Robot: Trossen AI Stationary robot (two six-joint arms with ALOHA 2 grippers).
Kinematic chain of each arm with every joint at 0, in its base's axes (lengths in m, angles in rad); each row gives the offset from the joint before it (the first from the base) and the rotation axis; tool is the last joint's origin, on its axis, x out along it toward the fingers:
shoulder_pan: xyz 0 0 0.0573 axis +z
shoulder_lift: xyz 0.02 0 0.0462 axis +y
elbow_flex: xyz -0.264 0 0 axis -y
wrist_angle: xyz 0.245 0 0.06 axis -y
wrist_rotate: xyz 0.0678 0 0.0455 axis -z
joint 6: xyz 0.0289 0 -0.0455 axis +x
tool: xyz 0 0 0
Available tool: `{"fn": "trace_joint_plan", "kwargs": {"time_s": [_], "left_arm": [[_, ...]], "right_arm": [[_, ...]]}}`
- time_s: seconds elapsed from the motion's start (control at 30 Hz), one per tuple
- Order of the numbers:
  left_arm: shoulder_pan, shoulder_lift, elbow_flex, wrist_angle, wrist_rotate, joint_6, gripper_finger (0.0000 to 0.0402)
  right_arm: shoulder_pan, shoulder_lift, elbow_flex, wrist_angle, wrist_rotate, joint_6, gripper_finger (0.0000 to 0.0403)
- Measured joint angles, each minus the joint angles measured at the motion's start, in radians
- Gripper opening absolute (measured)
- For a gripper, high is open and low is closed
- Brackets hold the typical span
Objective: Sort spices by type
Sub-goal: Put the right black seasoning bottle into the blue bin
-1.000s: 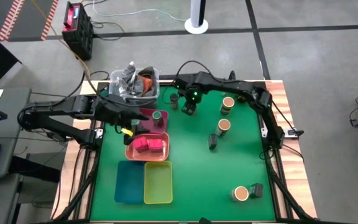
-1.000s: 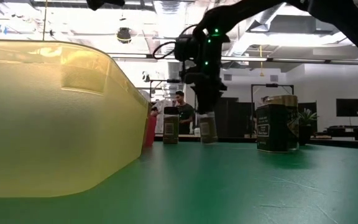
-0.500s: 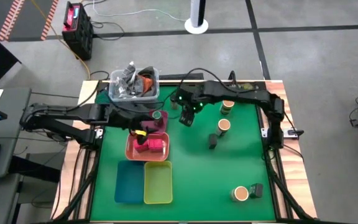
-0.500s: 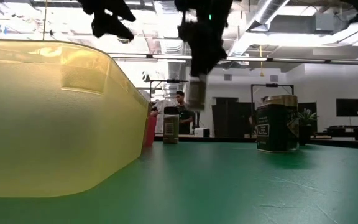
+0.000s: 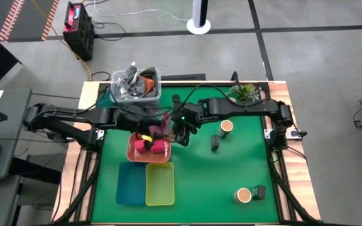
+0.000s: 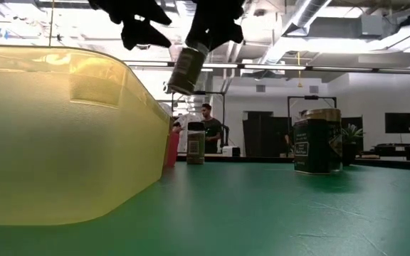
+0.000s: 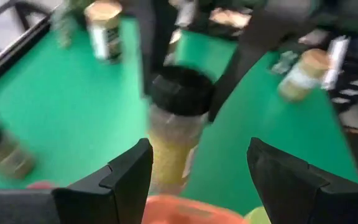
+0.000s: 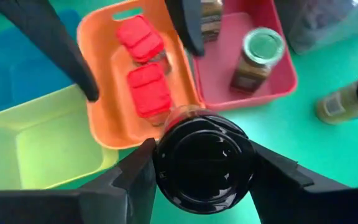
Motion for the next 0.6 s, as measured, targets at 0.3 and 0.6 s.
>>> {"fn": "trace_joint_plan", "kwargs": {"time_s": [0.3, 0.6], "left_arm": [[-0.002, 0.068, 0.001, 0.039, 0.068, 0.068, 0.025], [-0.001, 0.109, 0.001, 0.025, 0.068, 0.085, 0.025]], "right_arm": [[0.03, 0.0, 0.0, 0.027, -0.028, 0.0, 0.0234], [0.032, 0.0, 0.0, 0.053, -0.052, 0.008, 0.0234]]}}
